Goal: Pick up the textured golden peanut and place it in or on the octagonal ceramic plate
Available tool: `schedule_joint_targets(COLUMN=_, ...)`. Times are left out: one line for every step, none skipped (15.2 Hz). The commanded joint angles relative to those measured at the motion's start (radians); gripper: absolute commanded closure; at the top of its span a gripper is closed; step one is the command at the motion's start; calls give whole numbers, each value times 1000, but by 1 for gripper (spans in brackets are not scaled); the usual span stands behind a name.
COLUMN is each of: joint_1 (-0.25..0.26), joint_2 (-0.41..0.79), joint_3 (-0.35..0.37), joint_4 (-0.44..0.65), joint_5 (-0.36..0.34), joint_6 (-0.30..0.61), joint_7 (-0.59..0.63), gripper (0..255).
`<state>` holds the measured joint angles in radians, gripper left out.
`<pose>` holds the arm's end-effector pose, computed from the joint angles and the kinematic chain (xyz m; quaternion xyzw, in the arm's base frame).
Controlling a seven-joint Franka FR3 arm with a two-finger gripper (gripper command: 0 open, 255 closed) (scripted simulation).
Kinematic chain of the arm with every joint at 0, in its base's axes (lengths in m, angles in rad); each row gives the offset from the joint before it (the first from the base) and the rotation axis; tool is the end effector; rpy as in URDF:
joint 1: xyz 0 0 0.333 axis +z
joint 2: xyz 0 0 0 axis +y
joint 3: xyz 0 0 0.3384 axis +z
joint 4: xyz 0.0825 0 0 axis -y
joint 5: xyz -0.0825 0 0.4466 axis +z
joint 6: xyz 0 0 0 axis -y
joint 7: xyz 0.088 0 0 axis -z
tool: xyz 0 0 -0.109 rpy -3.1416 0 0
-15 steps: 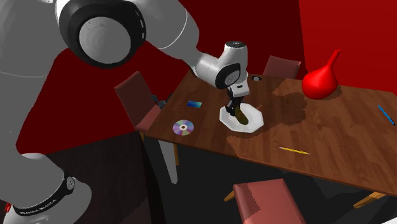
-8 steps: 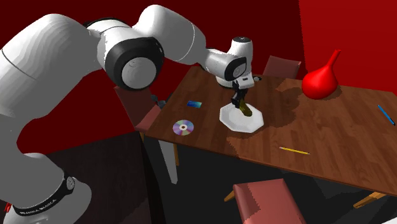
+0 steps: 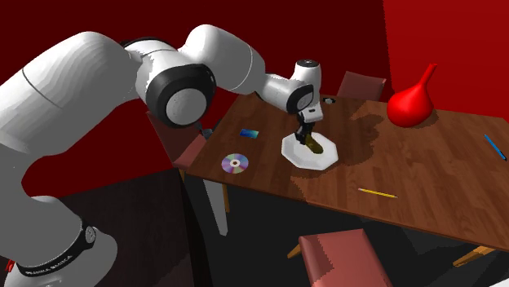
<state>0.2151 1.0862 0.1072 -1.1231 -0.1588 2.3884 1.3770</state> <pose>0.8178 0.2405 0.1290 -0.8702 0.4837 -0.0721 0.0596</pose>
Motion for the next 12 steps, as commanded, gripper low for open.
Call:
schedule_joint_targets(joint_1=-1, joint_2=22, joint_3=-4, joint_4=10, joint_5=-2, joint_6=9, joint_7=1, gripper=255)
schedule_joint_targets(joint_1=1, joint_2=43, joint_3=-5, joint_4=22, joint_5=-2, joint_6=17, joint_7=1, gripper=255)
schedule_joint_targets(joint_1=1, joint_2=43, joint_3=-5, joint_4=22, joint_5=-2, joint_6=17, joint_7=1, gripper=255)
schedule_joint_targets(joint_1=1, joint_2=43, joint_3=-5, joint_4=22, joint_5=-2, joint_6=17, joint_7=1, gripper=255)
schedule_joint_targets(joint_1=1, joint_2=43, joint_3=-5, joint_4=22, joint_5=-2, joint_6=17, joint_7=1, gripper=255)
schedule_joint_targets(joint_1=1, joint_2=43, joint_3=-5, joint_4=22, joint_5=-2, joint_6=17, joint_7=1, gripper=255)
schedule_joint_targets(joint_1=1, joint_2=43, joint_3=-5, joint_4=22, joint_5=-2, joint_6=17, joint_7=1, gripper=255)
schedule_joint_targets(joint_1=1, joint_2=43, joint_3=-5, joint_4=22, joint_5=-2, joint_6=17, joint_7=1, gripper=255)
schedule_joint_targets(joint_1=1, joint_2=43, joint_3=-5, joint_4=22, joint_5=-2, joint_6=17, joint_7=1, gripper=255)
schedule_joint_targets(joint_1=1, joint_2=43, joint_3=-5, joint_4=22, joint_5=-2, joint_6=17, joint_7=1, gripper=255)
schedule_joint_targets(joint_1=0, joint_2=43, joint_3=-5, joint_4=22, joint_5=-2, joint_6=17, joint_7=1, gripper=0)
schedule_joint_targets(joint_1=0, joint_2=43, joint_3=-5, joint_4=23, joint_5=-2, joint_6=17, joint_7=1, gripper=0)
